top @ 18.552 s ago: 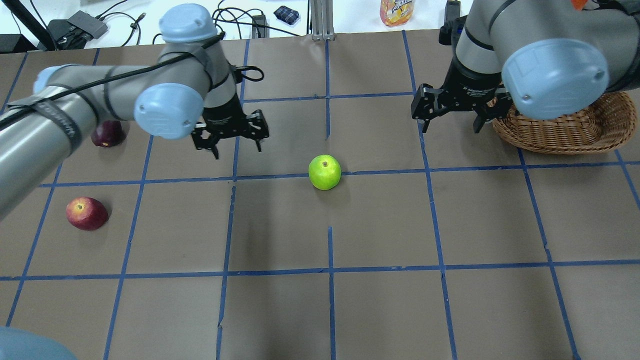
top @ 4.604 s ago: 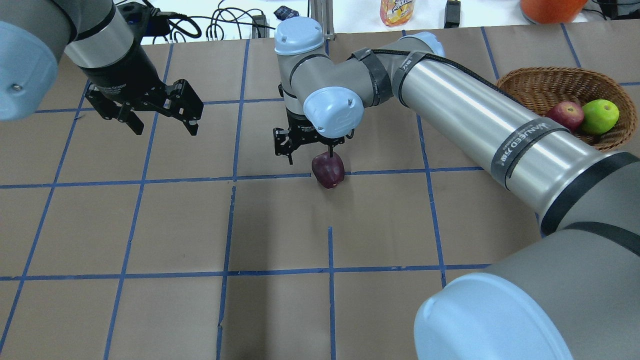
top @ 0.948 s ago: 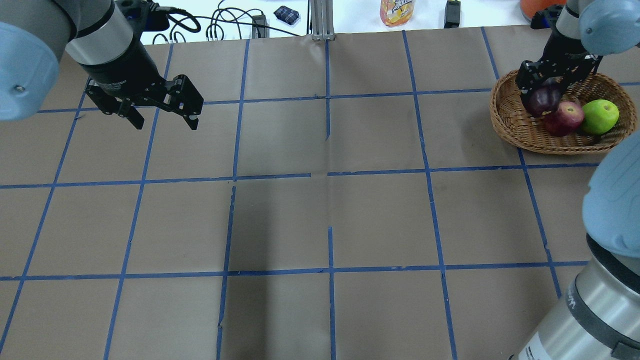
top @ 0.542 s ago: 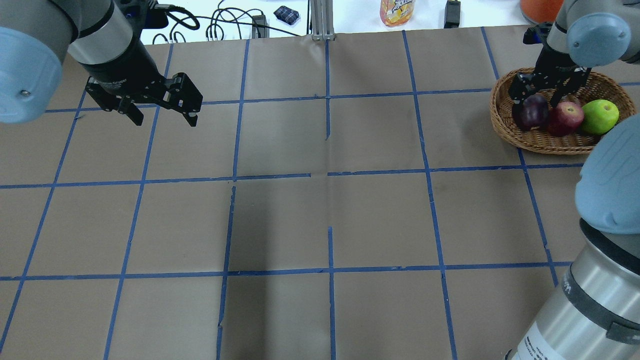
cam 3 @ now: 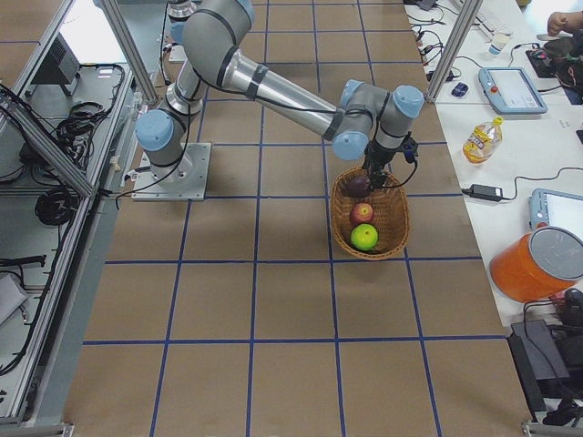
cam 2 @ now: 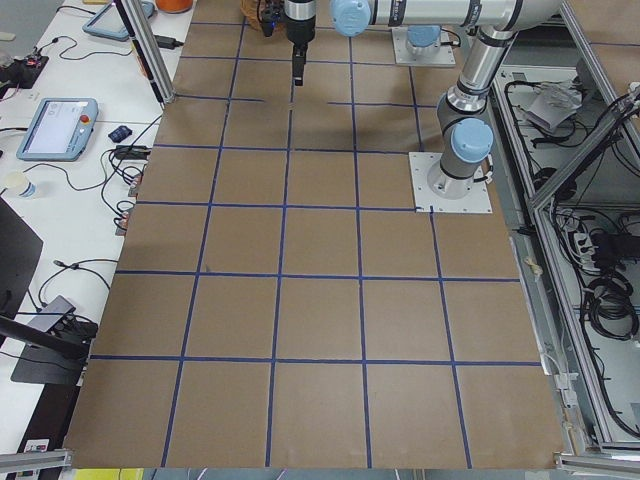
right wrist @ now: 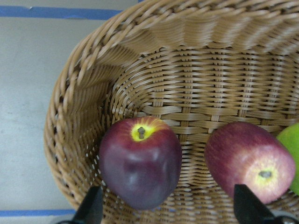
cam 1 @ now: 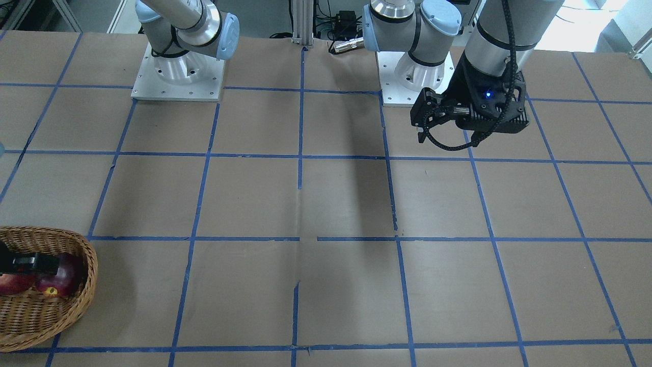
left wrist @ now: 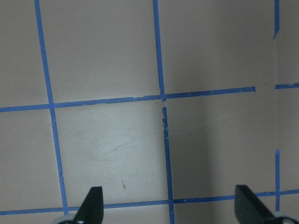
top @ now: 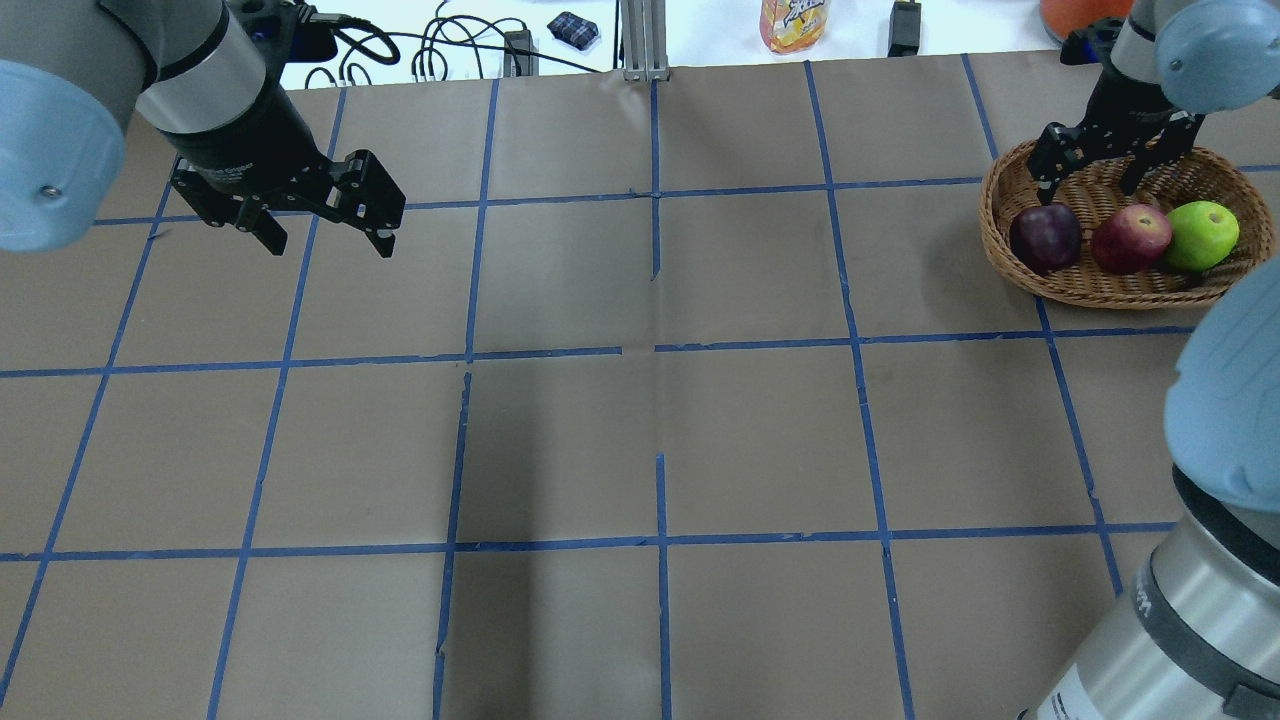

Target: Put all apples into basket

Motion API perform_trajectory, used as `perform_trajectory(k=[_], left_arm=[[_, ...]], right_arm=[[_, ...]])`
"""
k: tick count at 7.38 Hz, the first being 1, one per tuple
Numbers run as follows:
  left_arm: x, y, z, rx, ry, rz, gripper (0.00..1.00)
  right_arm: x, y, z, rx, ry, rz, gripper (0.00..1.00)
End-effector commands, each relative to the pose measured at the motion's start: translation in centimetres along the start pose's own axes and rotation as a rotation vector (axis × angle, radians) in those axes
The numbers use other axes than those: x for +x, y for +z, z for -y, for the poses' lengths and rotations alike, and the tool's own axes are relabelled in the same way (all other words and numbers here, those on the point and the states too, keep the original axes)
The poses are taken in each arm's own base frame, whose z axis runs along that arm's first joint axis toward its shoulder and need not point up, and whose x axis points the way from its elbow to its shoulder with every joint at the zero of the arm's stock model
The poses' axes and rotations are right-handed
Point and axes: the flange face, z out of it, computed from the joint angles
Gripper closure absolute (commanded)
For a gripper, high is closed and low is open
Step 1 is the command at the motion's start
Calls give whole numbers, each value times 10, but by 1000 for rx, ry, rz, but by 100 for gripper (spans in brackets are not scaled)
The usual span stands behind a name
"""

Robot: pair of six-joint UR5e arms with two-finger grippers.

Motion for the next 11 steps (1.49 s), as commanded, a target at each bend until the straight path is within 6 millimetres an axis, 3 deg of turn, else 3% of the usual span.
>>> perform_trajectory(k=[1, 2, 4, 5, 7, 8, 9, 10, 11], left_arm=[[0, -2, 1, 3, 0, 1, 0], [0, 1, 0, -3, 0, -1, 0], [0, 0, 0, 0, 2, 2, 0], [0, 1, 0, -3, 2, -2, 0], [0, -5, 2, 9, 3, 2, 0], [-1, -4, 3, 6, 3, 3, 0], [0, 1, 2, -3, 2, -2, 0], [0, 1, 0, -2, 3, 4, 0], [0, -1, 1, 0, 3, 4, 0]], right_arm=[[-42, -61, -38, -18, 51, 52, 0], [-73, -89, -56, -11, 127, 77, 0], [-142, -121, -89, 2, 120, 58, 0], [-168, -138, -124, 22, 112, 55, 0], [-191, -142, -206, 47, 91, 58, 0], [-208, -139, -225, 46, 104, 61, 0], [-232, -142, -232, 49, 112, 61, 0], [-245, -140, -232, 50, 99, 58, 0], [-244, -141, -231, 56, 94, 60, 0]])
